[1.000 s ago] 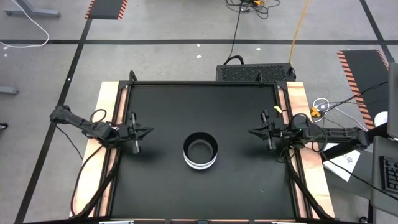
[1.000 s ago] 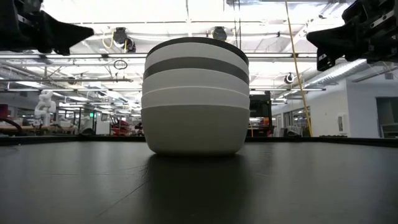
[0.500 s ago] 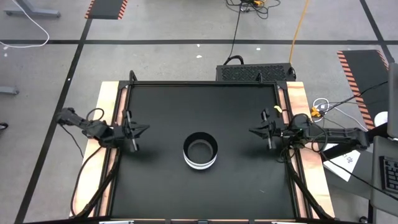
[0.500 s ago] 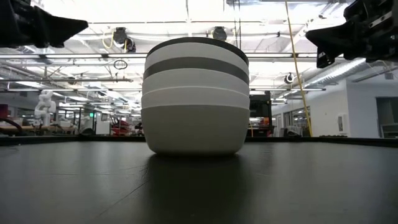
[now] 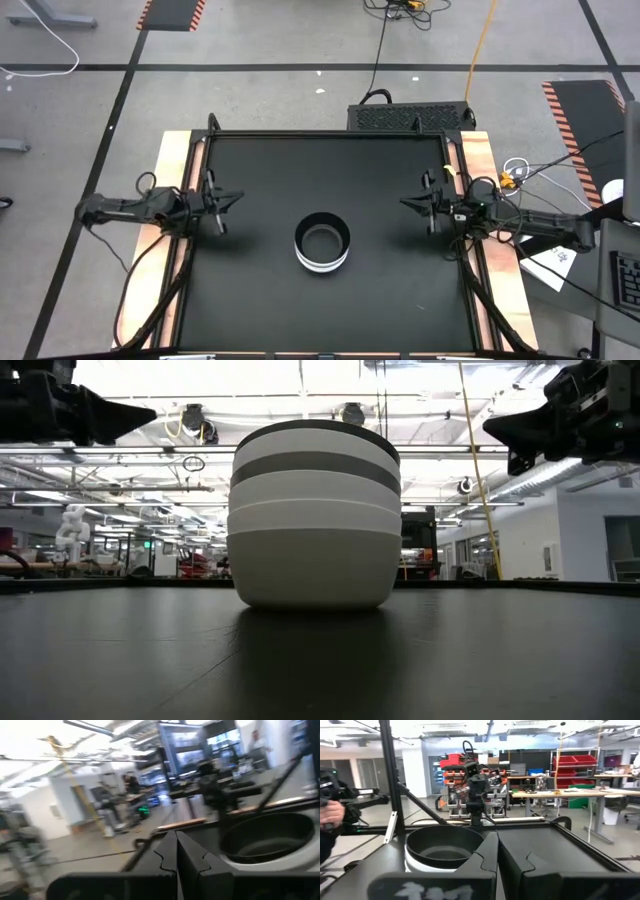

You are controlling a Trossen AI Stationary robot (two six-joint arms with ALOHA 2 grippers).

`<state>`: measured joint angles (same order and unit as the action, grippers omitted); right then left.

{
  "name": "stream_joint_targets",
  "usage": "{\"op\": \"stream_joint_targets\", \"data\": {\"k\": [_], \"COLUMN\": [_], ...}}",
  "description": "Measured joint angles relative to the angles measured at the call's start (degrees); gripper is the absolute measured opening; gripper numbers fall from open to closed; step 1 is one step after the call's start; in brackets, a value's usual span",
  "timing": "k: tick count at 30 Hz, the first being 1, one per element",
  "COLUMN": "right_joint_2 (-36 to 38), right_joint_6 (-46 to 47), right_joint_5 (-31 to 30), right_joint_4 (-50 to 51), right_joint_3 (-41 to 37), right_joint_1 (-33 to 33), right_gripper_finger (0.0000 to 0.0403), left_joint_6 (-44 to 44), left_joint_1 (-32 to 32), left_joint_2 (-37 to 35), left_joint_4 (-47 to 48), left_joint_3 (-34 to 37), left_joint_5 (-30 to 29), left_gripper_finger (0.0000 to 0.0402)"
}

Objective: Nest bowls inside each other
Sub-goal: Return to Home Position

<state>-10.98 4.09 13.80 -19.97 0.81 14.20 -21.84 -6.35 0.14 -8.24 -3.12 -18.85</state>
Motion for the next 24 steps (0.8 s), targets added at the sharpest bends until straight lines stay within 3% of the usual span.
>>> {"op": "stream_joint_targets", "data": {"k": [6,17,24], "right_joint_2": [0.0,-0.02,-0.02], "right_joint_6": [1.32,3.16,3.81], "right_joint_5": [3.08,3.19,6.01], "right_joint_4": [0.11,2.71,2.82], "right_joint_3": [0.01,0.01,0.01], "right_joint_1": [0.59,0.57,0.32], "right_gripper_finger": [0.0,0.0,0.0], "left_joint_6": [6.14,8.46,9.57], "left_joint_1": [5.61,7.02,7.02], "left_joint_2": [0.0,-0.01,0.0], "left_joint_4": [2.92,0.87,2.92], "left_joint_3": [-0.41,1.88,1.88], "left_joint_5": [10.1,17.79,18.12], "left_gripper_finger": [0.0,0.0,0.0001]}}
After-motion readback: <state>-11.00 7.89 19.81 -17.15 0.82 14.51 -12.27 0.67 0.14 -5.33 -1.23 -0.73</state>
